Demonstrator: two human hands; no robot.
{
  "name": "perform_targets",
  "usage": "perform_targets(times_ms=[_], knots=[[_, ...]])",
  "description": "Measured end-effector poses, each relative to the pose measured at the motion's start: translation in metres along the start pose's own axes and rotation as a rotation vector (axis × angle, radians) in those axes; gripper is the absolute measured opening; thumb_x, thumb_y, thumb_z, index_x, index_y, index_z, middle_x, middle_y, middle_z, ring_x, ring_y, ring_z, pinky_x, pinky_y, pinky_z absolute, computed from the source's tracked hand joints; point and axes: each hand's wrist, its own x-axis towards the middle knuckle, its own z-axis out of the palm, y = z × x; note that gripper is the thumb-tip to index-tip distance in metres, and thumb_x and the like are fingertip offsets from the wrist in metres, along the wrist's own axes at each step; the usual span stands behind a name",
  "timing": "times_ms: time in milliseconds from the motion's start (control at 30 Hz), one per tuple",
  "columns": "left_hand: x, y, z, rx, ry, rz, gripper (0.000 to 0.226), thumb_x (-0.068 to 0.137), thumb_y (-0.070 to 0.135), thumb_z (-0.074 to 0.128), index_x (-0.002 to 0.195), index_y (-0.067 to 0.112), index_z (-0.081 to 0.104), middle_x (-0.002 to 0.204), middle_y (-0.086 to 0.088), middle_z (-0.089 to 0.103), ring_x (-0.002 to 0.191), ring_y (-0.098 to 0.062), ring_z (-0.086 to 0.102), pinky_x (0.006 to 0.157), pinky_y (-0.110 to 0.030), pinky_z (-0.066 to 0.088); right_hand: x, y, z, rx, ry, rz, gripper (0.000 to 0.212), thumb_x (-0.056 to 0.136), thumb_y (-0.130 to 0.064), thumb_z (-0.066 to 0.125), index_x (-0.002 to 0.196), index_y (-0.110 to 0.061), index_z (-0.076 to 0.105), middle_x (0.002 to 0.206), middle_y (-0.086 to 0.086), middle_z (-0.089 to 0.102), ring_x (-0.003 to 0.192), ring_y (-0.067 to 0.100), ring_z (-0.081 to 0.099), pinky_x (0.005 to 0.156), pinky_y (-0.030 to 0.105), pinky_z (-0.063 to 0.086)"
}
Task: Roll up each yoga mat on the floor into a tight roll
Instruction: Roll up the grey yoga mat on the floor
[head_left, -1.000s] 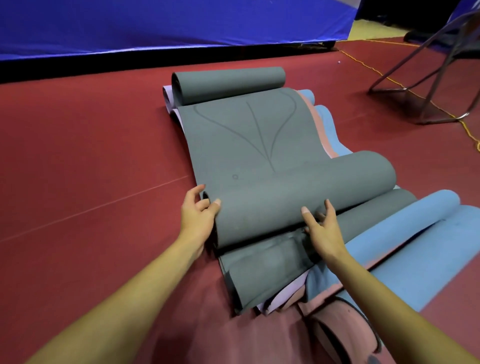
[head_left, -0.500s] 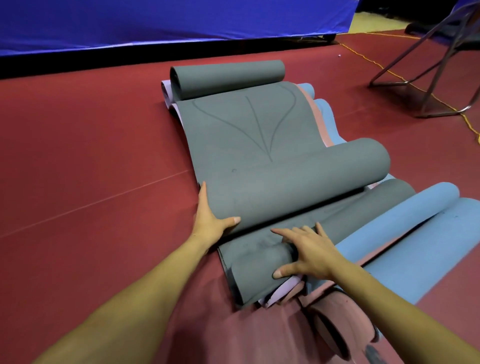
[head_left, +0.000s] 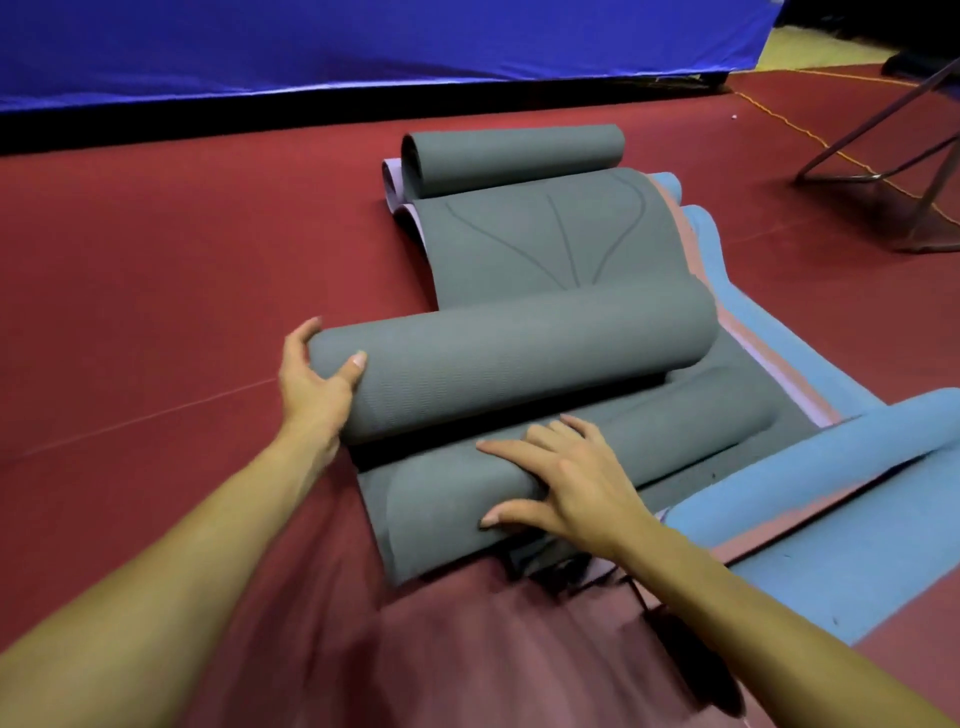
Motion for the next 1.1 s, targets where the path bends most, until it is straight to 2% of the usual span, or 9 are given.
perform_targets(times_ms=[133, 300, 433, 467, 600, 700, 833, 967, 1100], knots=[[0.009, -0.002, -0.134, 0.028, 0.125, -0.092, 0.062, 0.088, 0.011, 0.083, 0.142, 0.021, 0.055, 0.130, -0.015, 0.065, 0.103, -0.019, 0.065, 0.103, -0.041, 0.054, 0.035, -0.131, 0.016, -0.009, 0.017, -0.213, 0.069, 0.084, -0.086, 0.043, 0.132, -0.041, 0.063, 0.088, -0.008, 0.061, 0.083, 0.018, 0.062, 0.076, 0.038, 0.044], [-0.001, 0.017, -0.289, 0.198, 0.343, -0.123, 0.056, 0.086, 0.020, 0.086, 0.132, 0.029, 0.056, 0.110, -0.015, 0.067, 0.081, -0.009, 0.064, 0.082, -0.031, 0.056, 0.011, -0.281, 0.035, 0.093, -0.121, -0.322, 0.063, 0.071, -0.088, 0.032, 0.115, -0.058, 0.065, 0.077, -0.015, 0.060, 0.067, 0.005, 0.066, 0.065, 0.025, 0.054], [-0.015, -0.006, -0.355, 0.515, 0.162, -0.261, 0.081, 0.088, 0.025, 0.083, 0.153, 0.002, 0.040, 0.147, -0.018, 0.053, 0.132, -0.030, 0.054, 0.117, -0.040, 0.039, 0.007, -0.311, 0.065, 0.461, -0.685, -0.088, 0.087, 0.071, -0.089, 0.062, 0.148, -0.053, 0.040, 0.132, -0.006, 0.058, 0.125, 0.015, 0.056, 0.109, 0.036, 0.048], [-0.022, -0.015, -0.359, 0.529, 0.068, -0.310, 0.089, 0.087, 0.023, 0.085, 0.156, -0.001, 0.034, 0.147, -0.015, 0.052, 0.131, -0.027, 0.053, 0.118, -0.038, 0.037, 0.011, -0.311, 0.075, 0.655, -0.777, 0.058, 0.097, 0.069, -0.090, 0.062, 0.152, -0.045, 0.040, 0.132, -0.005, 0.059, 0.122, 0.014, 0.058, 0.107, 0.035, 0.049], [-0.043, -0.063, -0.364, 0.662, -0.109, -0.394, 0.140, 0.057, 0.043, 0.102, 0.165, 0.013, 0.018, 0.160, -0.011, 0.042, 0.145, -0.028, 0.041, 0.121, -0.035, 0.032, 0.039, -0.281, 0.121, 1.260, -0.584, 0.797, 0.068, 0.093, -0.044, 0.073, 0.148, -0.015, 0.046, 0.098, 0.001, 0.064, 0.077, 0.013, 0.062, 0.066, 0.029, 0.053], [-0.055, -0.087, -0.363, 0.608, 0.120, -0.404, 0.134, 0.061, 0.045, 0.100, 0.164, 0.010, 0.021, 0.161, -0.016, 0.041, 0.148, -0.033, 0.041, 0.120, -0.041, 0.033, 0.064, -0.245, 0.123, 1.585, -0.421, 1.170, 0.065, 0.093, -0.050, 0.069, 0.143, -0.014, 0.048, 0.135, 0.015, 0.061, 0.111, 0.036, 0.069, 0.092, 0.046, 0.058], [-0.075, -0.116, -0.350, 0.548, 0.305, -0.663, 0.130, 0.047, 0.096, 0.073, 0.136, 0.002, 0.056, 0.135, -0.022, 0.064, 0.121, -0.043, 0.063, 0.101, -0.050, 0.053, 0.088, -0.228, 0.142, 1.814, -0.301, 1.481, 0.096, 0.095, -0.063, 0.060, 0.164, -0.013, 0.015, 0.162, 0.025, 0.031, 0.137, 0.052, 0.047, 0.110, 0.064, 0.043], [-0.008, -0.112, -0.364, 0.180, 0.350, -0.587, 0.130, 0.037, 0.095, 0.078, 0.129, 0.006, 0.058, 0.125, -0.018, 0.067, 0.106, -0.042, 0.069, 0.073, -0.060, 0.062, 0.155, -0.232, 0.143, 2.046, -0.096, 1.450, 0.076, 0.097, -0.065, 0.050, 0.152, -0.013, 0.042, 0.152, 0.020, 0.048, 0.125, 0.046, 0.055, 0.113, 0.065, 0.037], [0.087, -0.048, -0.418, 0.202, 0.726, -0.176, 0.098, 0.062, 0.094, 0.065, 0.136, 0.030, 0.054, 0.131, -0.003, 0.067, 0.120, -0.031, 0.066, 0.097, -0.058, 0.056, 0.255, -0.234, 0.086, 2.405, 0.327, 1.051, 0.056, 0.107, -0.042, 0.047, 0.149, -0.007, 0.039, 0.127, 0.033, 0.064, 0.114, 0.045, 0.068, 0.106, 0.056, 0.050]])
